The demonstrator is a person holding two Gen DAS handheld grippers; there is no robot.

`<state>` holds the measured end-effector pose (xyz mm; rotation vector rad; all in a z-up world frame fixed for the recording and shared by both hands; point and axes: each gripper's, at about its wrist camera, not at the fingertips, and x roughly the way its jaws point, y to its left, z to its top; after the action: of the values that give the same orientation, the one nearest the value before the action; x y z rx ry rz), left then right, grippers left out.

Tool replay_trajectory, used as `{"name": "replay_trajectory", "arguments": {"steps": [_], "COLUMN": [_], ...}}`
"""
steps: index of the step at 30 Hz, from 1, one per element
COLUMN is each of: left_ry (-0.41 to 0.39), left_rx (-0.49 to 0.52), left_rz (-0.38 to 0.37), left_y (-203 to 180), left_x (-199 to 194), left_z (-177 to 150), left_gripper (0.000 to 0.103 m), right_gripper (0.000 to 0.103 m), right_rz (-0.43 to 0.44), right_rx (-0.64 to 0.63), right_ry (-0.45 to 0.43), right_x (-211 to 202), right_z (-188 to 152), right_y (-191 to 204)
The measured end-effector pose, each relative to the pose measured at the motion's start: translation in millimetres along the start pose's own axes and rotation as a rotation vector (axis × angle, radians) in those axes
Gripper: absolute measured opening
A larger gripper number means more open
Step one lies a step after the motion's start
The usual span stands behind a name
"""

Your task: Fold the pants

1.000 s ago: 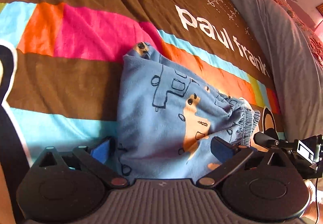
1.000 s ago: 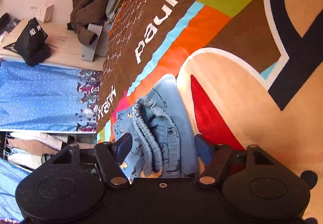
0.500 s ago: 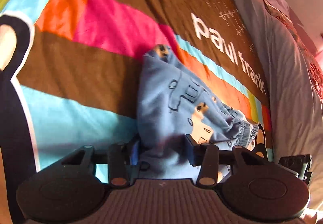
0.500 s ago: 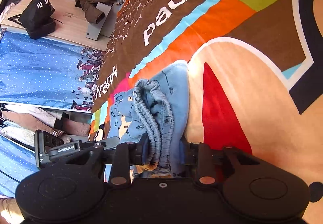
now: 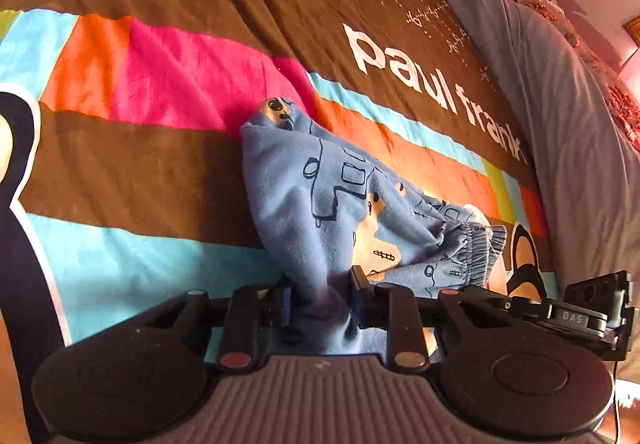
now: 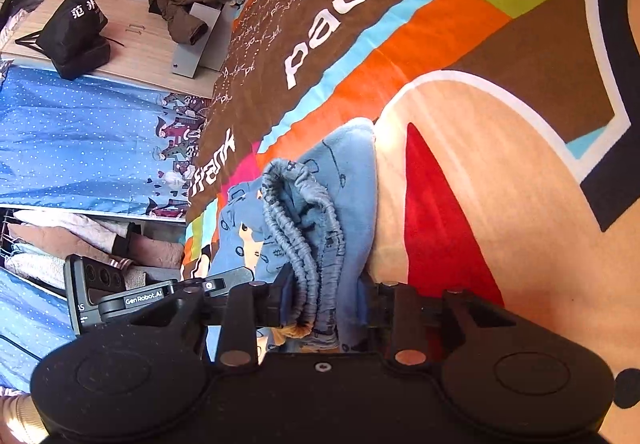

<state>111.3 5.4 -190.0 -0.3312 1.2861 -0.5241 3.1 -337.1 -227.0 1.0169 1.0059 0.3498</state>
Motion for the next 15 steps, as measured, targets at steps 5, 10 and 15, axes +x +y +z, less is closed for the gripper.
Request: {"name": "replay_trajectory", "arguments": {"steps": [5,10,15], "left_ry": [0.02,0.038,0.019], "left_rx": [-0.123,-0.175,-0.2], "left_rz": [-0.035,-0.074,-0.116], "left_y": [23,37,43], "left_x": [2,5,2], "left_z": [3,8,4], "left_gripper": [0.041,0.042,0.021], "right_gripper": [0.032,0.033,0.029], "right_rz": [0.02,0.033,0.042], "right_rx": [0.046,0.063,0.037], "right_ry": [-0.003,0.009,0.004], "right_x": [-1,-1,-4], "right_z": [0,3,3], "right_y": [-11,-17,-18]}}
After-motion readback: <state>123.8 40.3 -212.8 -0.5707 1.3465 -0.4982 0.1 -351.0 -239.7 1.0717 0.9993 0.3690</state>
